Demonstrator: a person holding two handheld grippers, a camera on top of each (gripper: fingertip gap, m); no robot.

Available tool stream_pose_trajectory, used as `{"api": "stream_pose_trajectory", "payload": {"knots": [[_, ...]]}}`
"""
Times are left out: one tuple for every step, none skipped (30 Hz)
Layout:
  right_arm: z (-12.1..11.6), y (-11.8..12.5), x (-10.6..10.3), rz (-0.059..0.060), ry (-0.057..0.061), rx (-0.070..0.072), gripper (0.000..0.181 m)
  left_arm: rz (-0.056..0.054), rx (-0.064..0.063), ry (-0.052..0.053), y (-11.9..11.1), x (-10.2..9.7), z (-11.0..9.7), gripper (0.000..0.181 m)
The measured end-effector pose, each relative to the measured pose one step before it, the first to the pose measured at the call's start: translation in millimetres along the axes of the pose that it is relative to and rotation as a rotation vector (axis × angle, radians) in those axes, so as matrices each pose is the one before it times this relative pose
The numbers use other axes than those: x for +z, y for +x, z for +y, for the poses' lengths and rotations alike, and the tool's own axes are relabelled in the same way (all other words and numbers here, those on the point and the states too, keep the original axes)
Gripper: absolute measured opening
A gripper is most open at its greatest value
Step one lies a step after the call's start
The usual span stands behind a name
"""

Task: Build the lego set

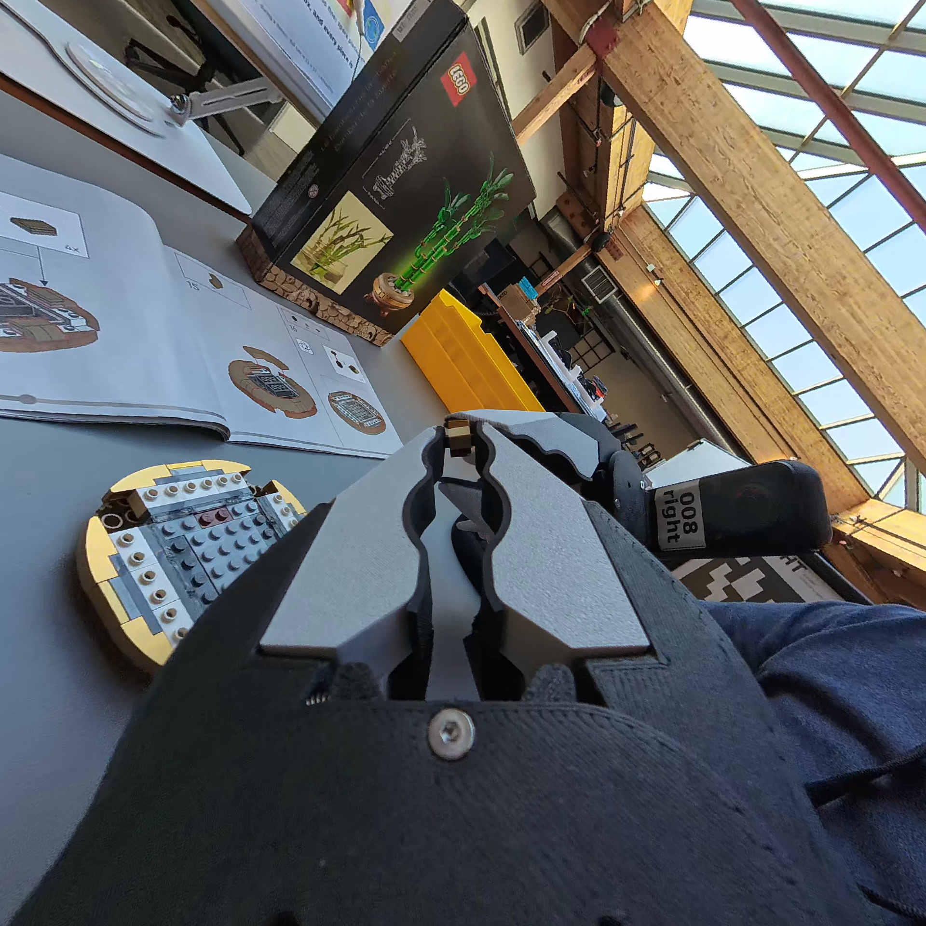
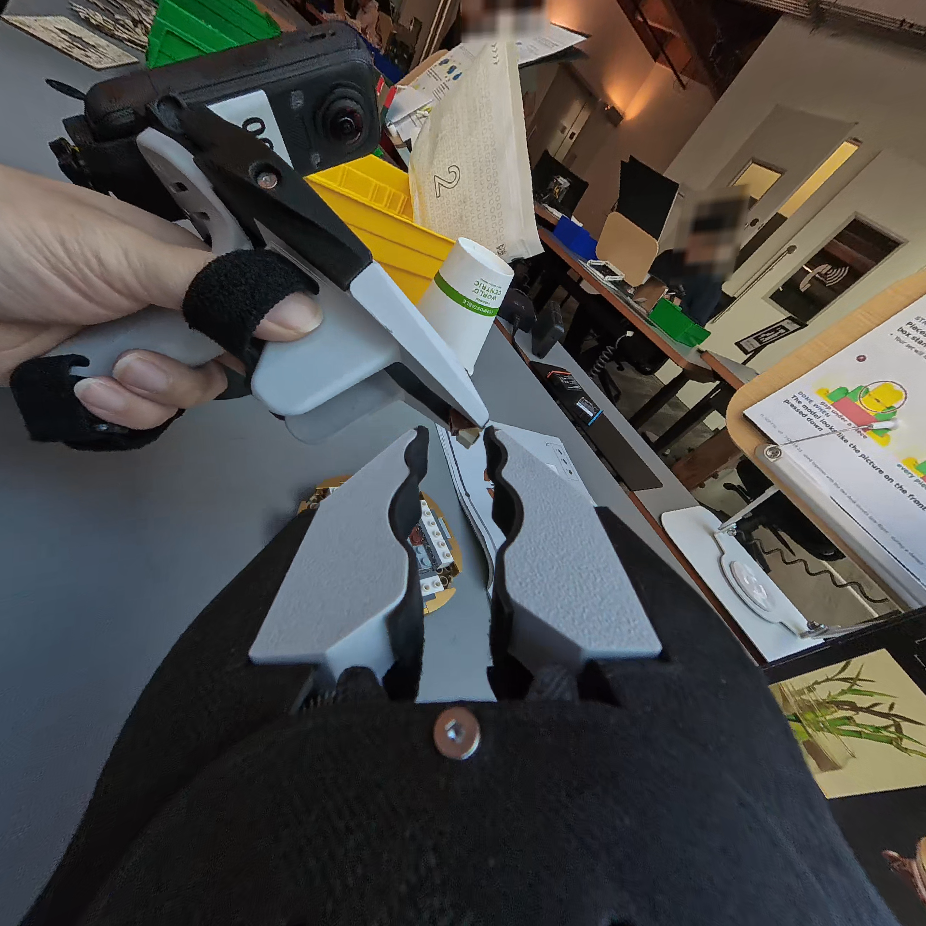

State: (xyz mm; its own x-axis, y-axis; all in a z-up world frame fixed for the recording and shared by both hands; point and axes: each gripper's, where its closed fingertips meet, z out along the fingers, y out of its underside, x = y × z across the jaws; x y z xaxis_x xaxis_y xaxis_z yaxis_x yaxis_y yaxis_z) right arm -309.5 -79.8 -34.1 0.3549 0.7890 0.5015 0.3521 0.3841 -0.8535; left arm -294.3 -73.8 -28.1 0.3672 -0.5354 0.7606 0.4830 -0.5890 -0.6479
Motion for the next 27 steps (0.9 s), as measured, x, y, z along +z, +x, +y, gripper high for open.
{"api": "stream_pose_trajectory", "payload": {"knots": [[-0.60,0.17,-0.36,0.0022,0.0035,0.0026,0.020,0.0072,-0.0106,0.0049,0.42,0.46,1.15,0.010],[-0.52,0.81,-0.09,0.0040,0.0009,0.0005,0.018,0.0095,-0.0117,0.0113,0.43,-0.48,-0.16,0.010],[0.00,0.67,-0.04,0.0018,-0.0013,-0.0017,0.014,0.0063,-0.0104,0.0054,-0.18,-0.88,0.25,0.010],[0.36,-0.16,0.03,-0.0039,-0.0021,-0.0004,0.012,0.0041,-0.0074,0.0002,-0.43,-0.95,0.69,0.010],[0.29,-1.30,0.24,-0.0081,-0.0006,0.0056,0.012,0.0026,-0.0054,0.0000,-0.28,-1.05,0.52,0.009],[0.00,-1.23,0.11,-0.0047,0.0012,0.0068,0.012,0.0024,-0.0021,-0.0007,-0.08,-1.10,0.70,0.010],[-0.10,-1.35,0.20,-0.0037,0.0025,0.0011,0.012,0.0019,-0.0017,-0.0020,-0.25,-1.15,0.48,0.010],[0.54,-1.31,0.70,-0.0046,-0.0027,-0.0062,0.012,-0.0023,-0.0013,-0.0042,-0.90,-1.04,0.60,0.010],[0.65,-0.82,0.65,-0.0041,-0.0037,-0.0068,0.012,-0.0016,-0.0007,-0.0050,-0.98,-0.85,0.41,0.010],[0.17,-0.36,0.41,-0.0024,0.0012,-0.0012,0.012,0.0023,-0.0020,-0.0021,-0.26,-0.43,-0.19,0.009],[0.11,-0.01,0.12,-0.0020,0.0020,0.0026,0.010,0.0033,-0.0044,0.0054,-0.01,-0.64,-1.24,0.010],[0.29,0.17,-0.05,-0.0018,0.0018,0.0006,0.009,-0.0003,-0.0050,0.0116,-0.60,-0.94,-2.06,0.009],[-0.14,0.66,-0.51,-0.0001,0.0043,-0.0044,0.009,0.0008,-0.0039,0.0117,-0.71,-1.04,-2.20,0.009],[-0.53,0.65,-0.73,0.0002,0.0070,-0.0059,0.009,0.0014,-0.0056,0.0067,-0.84,-0.84,-1.38,0.009],[-1.88,-0.86,-0.71,-0.0084,0.0137,-0.0077,0.011,0.0011,-0.0064,0.0005,-0.97,-0.50,-0.27,0.010],[-0.60,1.31,-0.53,0.0077,0.0047,-0.0024,0.013,0.0042,-0.0070,-0.0015,-0.26,-0.01,0.43,0.010],[0.07,1.01,0.03,0.0069,-0.0002,0.0006,0.017,0.0063,-0.0081,-0.0017,0.17,0.35,0.95,0.009],[0.09,-1.18,0.33,-0.0065,0.0005,0.0003,0.019,0.0073,-0.0080,-0.0013,0.52,0.57,1.23,0.010],[-0.43,-1.58,0.19,-0.0073,0.0035,0.0008,0.018,0.0039,-0.0065,-0.0018,0.05,0.92,1.57,0.010],[-0.27,-1.26,0.32,-0.0046,0.0021,0.0018,0.018,0.0033,-0.0035,-0.0036,0.04,0.99,1.75,0.010],[0.28,-1.39,0.32,-0.0048,-0.0015,-0.0006,0.017,0.0048,0.0002,-0.0013,0.52,0.97,1.45,0.010],[0.38,1.16,-0.16,0.0093,-0.0017,-0.0058,0.016,0.0019,0.0008,0.0054,0.29,0.53,0.27,0.010],[-0.39,1.39,-0.65,0.0053,0.0042,-0.0052,0.014,0.0048,-0.0016,0.0028,0.80,0.39,0.41,0.009],[-0.05,0.60,-0.44,-0.0045,0.0012,0.0002,0.014,0.0045,-0.0036,-0.0012,0.65,0.61,0.53,0.009],[-0.22,0.00,-0.47,-0.0070,0.0014,0.0087,0.012,0.0044,-0.0022,-0.0014,0.63,0.39,0.45,0.009],[-0.67,0.22,-0.46,-0.0067,0.0042,0.0130,0.012,0.0069,-0.0055,0.0010,0.82,0.24,-0.17,0.009],[-0.46,0.00,-0.44,-0.0118,0.0041,0.0143,0.012,0.0069,-0.0072,-0.0031,0.60,0.01,0.08,0.009]]}}
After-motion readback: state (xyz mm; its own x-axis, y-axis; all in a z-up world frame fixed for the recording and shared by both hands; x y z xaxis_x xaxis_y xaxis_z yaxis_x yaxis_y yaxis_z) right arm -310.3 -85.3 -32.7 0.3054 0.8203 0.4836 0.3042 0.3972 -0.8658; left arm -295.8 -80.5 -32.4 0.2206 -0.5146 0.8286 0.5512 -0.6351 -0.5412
